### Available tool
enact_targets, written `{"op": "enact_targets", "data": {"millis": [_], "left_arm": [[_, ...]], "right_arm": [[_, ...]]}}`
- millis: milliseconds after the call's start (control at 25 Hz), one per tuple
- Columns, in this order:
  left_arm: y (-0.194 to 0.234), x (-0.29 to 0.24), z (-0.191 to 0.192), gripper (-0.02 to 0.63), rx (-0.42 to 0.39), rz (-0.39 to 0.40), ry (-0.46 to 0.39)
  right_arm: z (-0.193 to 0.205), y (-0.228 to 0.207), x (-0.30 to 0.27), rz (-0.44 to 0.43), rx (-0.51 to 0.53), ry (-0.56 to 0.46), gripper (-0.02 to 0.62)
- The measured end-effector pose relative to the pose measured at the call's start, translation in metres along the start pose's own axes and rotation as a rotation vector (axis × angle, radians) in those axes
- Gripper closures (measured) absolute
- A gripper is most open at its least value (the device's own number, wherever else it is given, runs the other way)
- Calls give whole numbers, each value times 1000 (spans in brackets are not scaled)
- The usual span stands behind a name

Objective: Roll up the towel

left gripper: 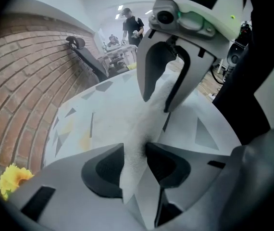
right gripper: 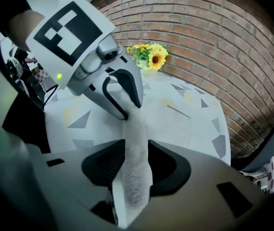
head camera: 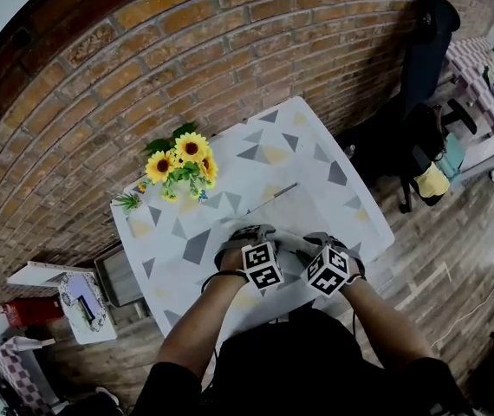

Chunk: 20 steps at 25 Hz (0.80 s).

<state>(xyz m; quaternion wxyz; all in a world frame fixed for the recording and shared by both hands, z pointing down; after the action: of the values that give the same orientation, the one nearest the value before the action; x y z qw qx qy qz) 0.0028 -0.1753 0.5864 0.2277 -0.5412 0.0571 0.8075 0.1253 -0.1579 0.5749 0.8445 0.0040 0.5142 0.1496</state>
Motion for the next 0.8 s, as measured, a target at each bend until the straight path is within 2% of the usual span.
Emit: {"op": "enact_targets", "data": {"millis": [160,320,520,800], "left_arm": [[11,-2,-1,446,34,-2,-14],[23,-2,-6,446,51,-25,-30],[32,0,-17,446,55,-17,-63],[33,12,-30,446,-28,-27,-81]], "right_arm": [[-2,2,-10,-15,30,18,419],[6,-7,-16,-2,19,40,419],[14,-29,-17,8,-5,34,426],[25,-66,-14,32,-49,34,453]]}}
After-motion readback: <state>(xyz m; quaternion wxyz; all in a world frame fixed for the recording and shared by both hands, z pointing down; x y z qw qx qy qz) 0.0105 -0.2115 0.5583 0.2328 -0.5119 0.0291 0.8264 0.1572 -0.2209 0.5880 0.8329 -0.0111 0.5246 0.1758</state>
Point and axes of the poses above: the fingertips, and each gripper's own axes: x backward along the fingers, y to its left, z out of its underside, the point moved 10 cm from there along x, backward along the fingers, and after that the axes turned 11 degrees about x, right-handed, at the moved point
